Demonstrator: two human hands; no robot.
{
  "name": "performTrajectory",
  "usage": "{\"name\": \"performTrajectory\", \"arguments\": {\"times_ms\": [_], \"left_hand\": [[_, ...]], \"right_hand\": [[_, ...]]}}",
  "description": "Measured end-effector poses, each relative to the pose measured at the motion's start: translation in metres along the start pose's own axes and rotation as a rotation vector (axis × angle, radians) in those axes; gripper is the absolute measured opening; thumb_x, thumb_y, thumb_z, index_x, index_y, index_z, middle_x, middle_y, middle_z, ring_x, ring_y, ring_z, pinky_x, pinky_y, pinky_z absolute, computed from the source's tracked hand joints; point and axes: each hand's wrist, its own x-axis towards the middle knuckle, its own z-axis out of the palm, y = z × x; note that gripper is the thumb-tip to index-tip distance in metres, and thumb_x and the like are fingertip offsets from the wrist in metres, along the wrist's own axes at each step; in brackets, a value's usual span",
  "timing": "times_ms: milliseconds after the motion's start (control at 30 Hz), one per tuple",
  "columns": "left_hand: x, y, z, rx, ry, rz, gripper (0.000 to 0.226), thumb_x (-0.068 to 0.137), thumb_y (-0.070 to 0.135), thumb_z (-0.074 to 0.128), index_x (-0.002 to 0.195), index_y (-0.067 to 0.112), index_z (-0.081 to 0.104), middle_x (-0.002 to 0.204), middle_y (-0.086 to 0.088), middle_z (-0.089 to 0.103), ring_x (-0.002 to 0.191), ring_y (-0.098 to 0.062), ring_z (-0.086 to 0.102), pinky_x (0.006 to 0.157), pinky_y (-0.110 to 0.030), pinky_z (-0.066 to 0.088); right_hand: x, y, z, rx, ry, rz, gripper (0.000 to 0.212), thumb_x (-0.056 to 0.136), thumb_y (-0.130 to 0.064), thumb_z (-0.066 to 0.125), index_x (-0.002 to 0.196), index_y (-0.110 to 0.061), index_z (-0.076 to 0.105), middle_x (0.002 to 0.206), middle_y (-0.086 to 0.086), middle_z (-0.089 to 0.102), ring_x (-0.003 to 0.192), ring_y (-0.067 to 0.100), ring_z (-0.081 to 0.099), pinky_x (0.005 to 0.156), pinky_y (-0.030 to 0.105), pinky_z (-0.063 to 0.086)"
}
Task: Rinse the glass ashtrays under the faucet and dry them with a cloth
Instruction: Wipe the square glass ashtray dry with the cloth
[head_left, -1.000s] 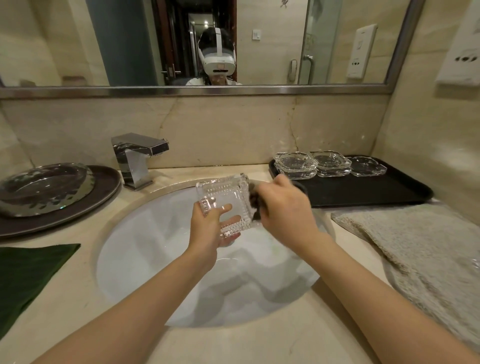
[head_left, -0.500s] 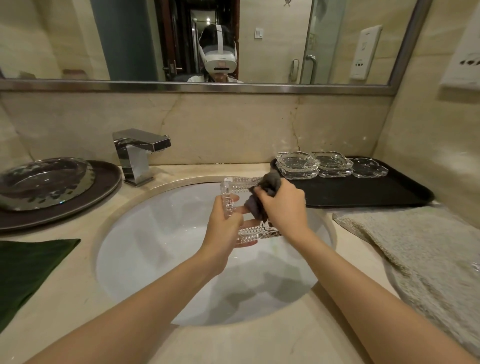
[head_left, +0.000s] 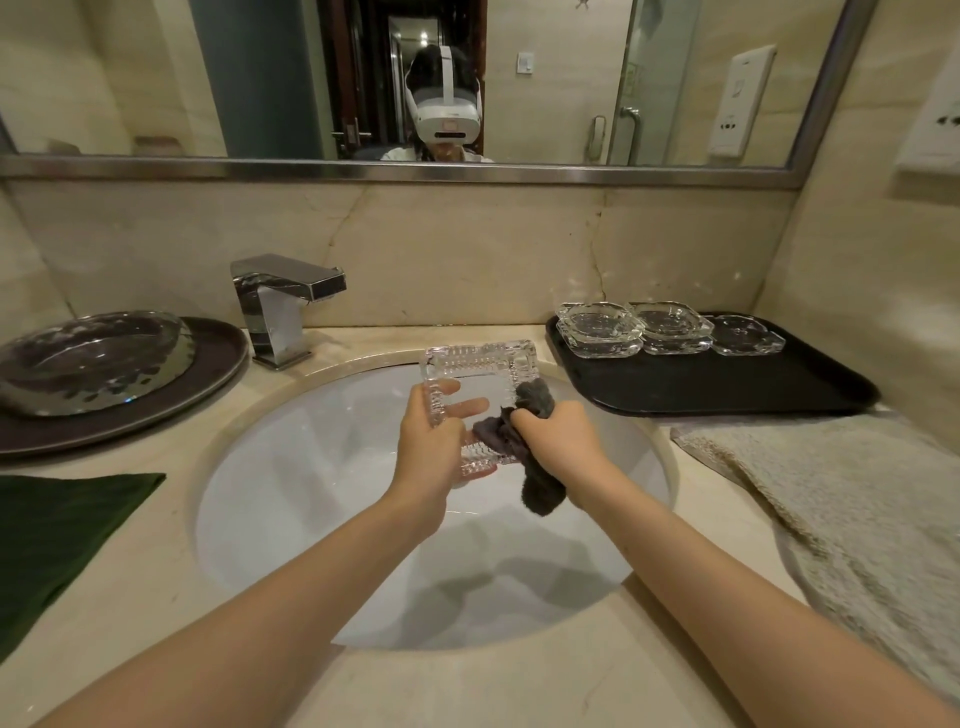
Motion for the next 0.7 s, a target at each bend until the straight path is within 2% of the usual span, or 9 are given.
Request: {"name": "performTrajectory", "arguments": {"times_ms": [100, 167, 233, 300, 367, 467, 567, 600, 700], "left_hand": [[0.000, 0.001, 0.003, 0.038, -0.058, -0.065, 0.049, 0.084, -0.017, 0.024, 0.106, 0.020, 0.046, 0.096, 0.004, 0.065, 0.067, -0.009, 0.064, 0.055, -0.030, 0.051], [-0.001, -0.001, 0.004, 0.069, -0.099, -0.110, 0.050, 0.082, -0.019, 0.023, 0.101, 0.021, 0.047, 0.098, 0.000, 0.064, 0.074, -0.014, 0.066, 0.054, -0.031, 0.051], [-0.003, -0.004, 0.006, 0.111, -0.140, -0.120, 0.051, 0.082, -0.019, 0.023, 0.096, 0.024, 0.047, 0.102, -0.004, 0.062, 0.078, -0.019, 0.068, 0.054, -0.031, 0.051], [-0.004, -0.005, 0.008, 0.115, -0.128, -0.091, 0.050, 0.082, -0.018, 0.024, 0.093, 0.025, 0.047, 0.098, -0.003, 0.062, 0.076, -0.018, 0.069, 0.056, -0.031, 0.051], [-0.003, -0.005, 0.008, 0.107, -0.098, -0.039, 0.048, 0.082, -0.018, 0.024, 0.094, 0.023, 0.047, 0.093, 0.000, 0.064, 0.075, -0.017, 0.069, 0.056, -0.031, 0.050], [-0.001, -0.003, 0.001, 0.063, -0.049, -0.027, 0.046, 0.083, -0.017, 0.026, 0.094, 0.022, 0.049, 0.093, 0.002, 0.064, 0.072, -0.017, 0.067, 0.056, -0.033, 0.051], [0.004, 0.003, -0.009, -0.019, -0.012, -0.052, 0.046, 0.084, -0.016, 0.028, 0.097, 0.021, 0.050, 0.101, -0.002, 0.066, 0.081, -0.023, 0.067, 0.062, -0.035, 0.053], [0.005, 0.005, -0.011, -0.053, -0.017, -0.062, 0.045, 0.082, -0.016, 0.028, 0.101, 0.019, 0.050, 0.103, -0.003, 0.066, 0.082, -0.023, 0.066, 0.062, -0.035, 0.053], [0.004, 0.009, -0.011, -0.185, -0.091, -0.122, 0.046, 0.081, -0.015, 0.028, 0.109, 0.015, 0.048, 0.104, -0.005, 0.065, 0.083, -0.018, 0.064, 0.065, -0.036, 0.049]], "right_hand": [[0.001, -0.006, -0.010, -0.219, 0.097, -0.173, 0.025, 0.084, -0.018, 0.057, 0.062, -0.008, 0.051, 0.062, 0.005, 0.052, 0.071, 0.024, 0.052, 0.050, 0.028, 0.033], [0.001, -0.009, -0.014, -0.233, 0.185, -0.264, 0.012, 0.084, -0.016, 0.057, 0.080, -0.005, 0.059, 0.076, 0.009, 0.062, 0.081, 0.027, 0.056, 0.060, 0.028, 0.039], [0.003, -0.010, -0.017, -0.262, 0.278, -0.302, 0.017, 0.084, -0.015, 0.056, 0.099, -0.008, 0.060, 0.094, 0.012, 0.066, 0.094, 0.030, 0.056, 0.075, 0.031, 0.040], [0.006, -0.009, -0.018, -0.277, 0.276, -0.317, 0.015, 0.085, -0.016, 0.055, 0.097, -0.008, 0.060, 0.096, 0.013, 0.066, 0.096, 0.032, 0.056, 0.074, 0.032, 0.038], [0.007, -0.007, -0.016, -0.228, 0.221, -0.281, 0.012, 0.086, -0.018, 0.054, 0.083, -0.008, 0.060, 0.086, 0.014, 0.065, 0.088, 0.031, 0.057, 0.068, 0.030, 0.037], [0.001, -0.005, -0.013, -0.037, 0.040, -0.131, 0.026, 0.087, -0.018, 0.054, 0.063, -0.012, 0.052, 0.064, 0.007, 0.055, 0.069, 0.023, 0.052, 0.062, 0.030, 0.040], [-0.007, -0.004, -0.016, 0.221, -0.373, 0.029, 0.011, 0.090, -0.021, 0.058, 0.083, -0.012, 0.059, 0.079, 0.009, 0.063, 0.077, 0.023, 0.060, 0.077, 0.033, 0.050], [-0.009, -0.006, -0.018, 0.292, -0.445, 0.050, 0.012, 0.090, -0.023, 0.057, 0.089, -0.011, 0.061, 0.083, 0.009, 0.065, 0.079, 0.022, 0.062, 0.079, 0.033, 0.051], [-0.006, -0.012, -0.022, 0.443, -0.393, 0.031, 0.011, 0.090, -0.017, 0.057, 0.088, -0.007, 0.060, 0.076, 0.008, 0.064, 0.068, 0.017, 0.059, 0.066, 0.027, 0.049]]}}
